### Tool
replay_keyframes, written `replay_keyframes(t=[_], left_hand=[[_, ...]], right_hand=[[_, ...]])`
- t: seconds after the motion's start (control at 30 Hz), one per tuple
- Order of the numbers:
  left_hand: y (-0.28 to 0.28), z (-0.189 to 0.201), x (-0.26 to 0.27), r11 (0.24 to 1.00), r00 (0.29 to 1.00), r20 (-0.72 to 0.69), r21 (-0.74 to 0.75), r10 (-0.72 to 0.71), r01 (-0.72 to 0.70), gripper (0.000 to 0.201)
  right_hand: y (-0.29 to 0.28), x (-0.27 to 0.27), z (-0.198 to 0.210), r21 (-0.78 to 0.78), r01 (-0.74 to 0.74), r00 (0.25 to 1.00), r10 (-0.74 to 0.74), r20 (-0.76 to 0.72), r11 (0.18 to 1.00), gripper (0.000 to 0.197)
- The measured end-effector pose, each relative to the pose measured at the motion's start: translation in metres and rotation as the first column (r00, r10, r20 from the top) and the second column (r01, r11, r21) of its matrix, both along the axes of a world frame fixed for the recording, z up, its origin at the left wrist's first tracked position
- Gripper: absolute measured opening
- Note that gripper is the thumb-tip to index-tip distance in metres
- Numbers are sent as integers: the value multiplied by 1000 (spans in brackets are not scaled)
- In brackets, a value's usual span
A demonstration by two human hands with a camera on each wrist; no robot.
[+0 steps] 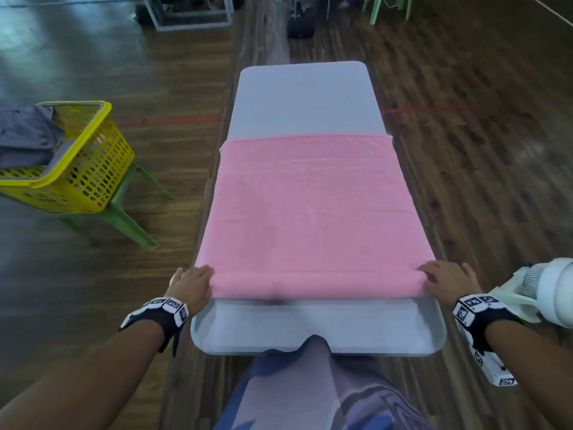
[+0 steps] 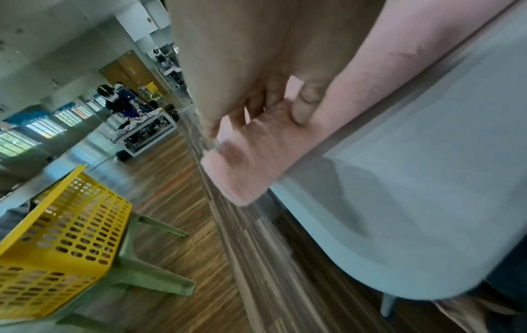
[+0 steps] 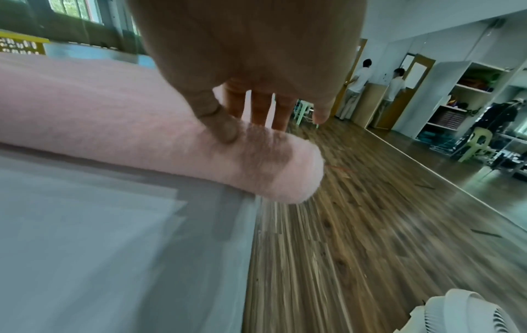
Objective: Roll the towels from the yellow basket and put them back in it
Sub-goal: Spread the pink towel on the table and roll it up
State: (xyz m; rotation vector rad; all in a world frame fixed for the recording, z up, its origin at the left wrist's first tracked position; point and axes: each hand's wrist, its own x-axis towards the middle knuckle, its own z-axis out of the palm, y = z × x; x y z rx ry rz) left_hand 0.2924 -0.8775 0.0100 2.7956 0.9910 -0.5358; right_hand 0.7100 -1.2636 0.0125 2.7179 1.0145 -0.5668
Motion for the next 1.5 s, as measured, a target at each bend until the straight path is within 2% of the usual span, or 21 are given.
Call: replay_keyframes(t=[0.07, 0.17, 0.23, 0.37, 0.4, 0.5, 0.57, 0.7, 0.77, 0.83, 0.9, 0.97, 1.03, 1.1, 1.23, 1.27, 1.37, 1.5], left_hand=[[2, -1, 3, 999, 997, 75, -25, 32, -30, 50], [-8, -7, -8, 997, 999, 42, -77, 10, -7, 61], [-12, -10, -14, 999, 999, 43, -34, -19, 20, 54], [4, 2, 4, 1000, 998, -61, -16, -5, 4, 46], [9, 3, 9, 999, 999, -33, -34, 13, -14, 47], [11, -2, 14, 995, 995, 82, -89, 60, -52, 50], [4, -6, 6, 995, 999, 44, -101, 13, -8, 57], [-8, -10, -6, 998, 998, -24, -9, -56, 55, 54], [-5, -4, -1, 998, 995, -69, 0, -70, 70, 50], [1, -1, 7, 997, 996, -42, 0, -82, 82, 49], [4, -1, 11, 999, 999, 28, -12, -46, 46, 50], [2, -2, 9, 997, 1000, 21, -71, -18, 19, 59], [-5, -5, 1, 996, 999, -8, -82, -36, 35, 67], [-12, -7, -6, 998, 998, 0, -39, -56, 56, 62], [-11, 3, 4, 998, 997, -56, -21, -59, 58, 49], [-9, 5, 8, 998, 999, -24, -31, -49, 48, 49], [-5, 7, 14, 998, 993, 121, -69, 6, 3, 53], [-16, 2, 1, 994, 996, 81, -97, -45, 52, 63]], right_hand=[[4, -2, -1, 93, 18, 1000, -18, -2, 995, 46], [-6, -17, -8, 108, -11, 998, 18, -60, 994, 61], [-15, -21, -12, 107, -8, 1000, 11, -20, 994, 57], [-5, -8, -1, -82, -31, 999, 32, 9, 996, 50], [0, -2, 2, -74, -29, 1000, 29, -1, 997, 50], [9, 2, 3, 78, -3, 1000, 4, -12, 997, 51], [6, -11, -3, 115, -22, 999, 26, -31, 993, 52], [-13, -32, -16, 71, -11, 1000, 11, -6, 997, 56], [-8, -26, -9, 6, -31, 999, 31, 24, 999, 51], [4, -15, 0, -43, -37, 999, 37, 15, 998, 50], [14, -10, 6, 4, -4, 1000, 4, 9, 1000, 50], [15, -14, 5, 59, -5, 1000, 6, -2, 998, 50], [6, -27, 1, 47, -15, 998, 18, -58, 999, 59], [-4, -37, -2, 28, -2, 998, 3, -63, 1000, 63], [0, -23, 6, -88, -5, 999, 0, -46, 996, 52], [6, -18, 10, -103, -8, 999, 2, -54, 995, 52], [17, -11, 15, 7, -10, 998, 10, -62, 1000, 55], [4, -38, 1, 55, -22, 993, 28, -118, 998, 62]])
